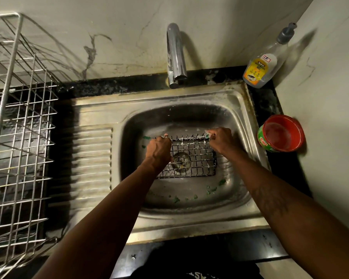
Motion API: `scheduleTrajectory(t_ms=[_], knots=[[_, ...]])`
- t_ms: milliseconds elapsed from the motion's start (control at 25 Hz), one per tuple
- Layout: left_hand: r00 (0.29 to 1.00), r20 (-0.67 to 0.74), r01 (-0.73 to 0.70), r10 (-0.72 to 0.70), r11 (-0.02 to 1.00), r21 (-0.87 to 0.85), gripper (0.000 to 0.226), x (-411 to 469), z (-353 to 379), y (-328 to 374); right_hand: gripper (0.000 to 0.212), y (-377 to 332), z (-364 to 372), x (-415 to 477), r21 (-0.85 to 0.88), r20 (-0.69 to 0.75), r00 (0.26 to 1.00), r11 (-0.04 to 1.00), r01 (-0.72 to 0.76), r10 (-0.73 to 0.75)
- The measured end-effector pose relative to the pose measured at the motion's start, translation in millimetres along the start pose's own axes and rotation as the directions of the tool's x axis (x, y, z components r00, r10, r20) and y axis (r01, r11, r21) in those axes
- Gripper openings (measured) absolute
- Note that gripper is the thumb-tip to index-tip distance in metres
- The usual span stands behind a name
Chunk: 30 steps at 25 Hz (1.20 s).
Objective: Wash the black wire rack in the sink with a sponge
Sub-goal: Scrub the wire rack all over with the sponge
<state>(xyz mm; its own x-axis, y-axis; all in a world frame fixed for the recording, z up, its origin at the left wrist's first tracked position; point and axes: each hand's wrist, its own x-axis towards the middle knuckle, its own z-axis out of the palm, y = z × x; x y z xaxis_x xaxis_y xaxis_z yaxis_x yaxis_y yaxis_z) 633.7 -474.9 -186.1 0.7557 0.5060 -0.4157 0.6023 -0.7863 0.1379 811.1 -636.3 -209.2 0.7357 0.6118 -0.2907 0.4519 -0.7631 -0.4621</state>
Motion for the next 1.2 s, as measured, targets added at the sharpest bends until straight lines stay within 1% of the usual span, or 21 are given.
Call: scheduleTrajectory(t_ms=[40,120,200,280,320,400,560,640,720,800,840,880,960,1000,1080,1200], knots=[[1.000,0.001,0.001,-0.001,1.000,0.003,0.057,0,-1,0,0.047,-1,3,-1,0.016,0.008,1.000,1.000,0.019,-0.019],[1.000,0.007,0.006,-0.006,1.000,0.003,0.057,1,-2,0,0.044,-1,4,0,0.020,-0.031,1.000,1.000,-0.002,0.003],[1.000,0.014,0.011,-0.011,1.000,0.012,0.056,1,-3,1,0.038,-5,4,2,-0.043,-0.084,0.996,0.999,-0.026,0.023],[1.000,0.011,0.006,-0.007,1.000,0.025,0.055,0,-4,3,0.035,-9,3,2,-0.101,-0.112,0.993,0.995,0.014,-0.025],[1.000,0.008,0.006,-0.006,1.000,0.030,0.054,0,-5,3,0.035,-10,3,1,-0.148,-0.105,0.992,0.988,0.054,-0.070],[1.000,0.004,0.007,-0.007,0.999,0.032,0.054,0,-6,4,0.034,-11,3,-1,-0.248,-0.034,0.991,0.962,0.118,-0.131],[1.000,-0.013,0.003,-0.003,1.000,0.013,0.051,-1,-6,4,0.029,-11,8,-19,-0.268,0.018,0.996,0.959,0.090,-0.088],[1.000,-0.021,0.001,-0.001,1.000,0.007,0.049,-1,-4,4,0.028,-3,18,-38,-0.299,0.023,0.994,0.948,0.109,-0.107],[1.000,-0.021,-0.002,0.002,1.000,0.023,0.052,-3,-4,3,0.029,2,26,-55,-0.234,0.042,0.998,0.971,0.054,-0.045],[1.000,-0.019,-0.015,0.015,0.999,0.046,0.056,-2,-3,3,0.032,8,29,-70,-0.136,0.009,1.000,0.991,-0.012,0.013],[1.000,-0.021,-0.022,0.024,0.998,0.053,0.055,-2,-2,3,0.034,10,30,-77,-0.140,0.001,1.000,0.990,-0.020,0.020],[0.999,-0.024,-0.026,0.028,0.998,0.060,0.053,-2,-1,4,0.035,11,29,-83,-0.167,0.005,1.000,0.986,0.004,-0.004],[0.999,-0.027,-0.022,0.024,0.996,0.082,0.048,-2,1,4,0.036,10,28,-95,-0.249,0.060,0.996,0.965,0.080,-0.067],[0.999,-0.028,-0.023,0.025,0.996,0.085,0.047,-1,2,4,0.034,8,27,-100,-0.275,0.079,0.994,0.957,0.093,-0.074],[0.999,-0.027,-0.026,0.028,0.997,0.072,0.046,-1,3,4,0.031,2,22,-104,-0.310,0.062,0.996,0.947,0.081,-0.064],[0.999,-0.025,-0.026,0.027,0.998,0.053,0.049,-3,2,3,0.030,-3,21,-102,-0.361,0.040,0.993,0.925,0.121,-0.114]])
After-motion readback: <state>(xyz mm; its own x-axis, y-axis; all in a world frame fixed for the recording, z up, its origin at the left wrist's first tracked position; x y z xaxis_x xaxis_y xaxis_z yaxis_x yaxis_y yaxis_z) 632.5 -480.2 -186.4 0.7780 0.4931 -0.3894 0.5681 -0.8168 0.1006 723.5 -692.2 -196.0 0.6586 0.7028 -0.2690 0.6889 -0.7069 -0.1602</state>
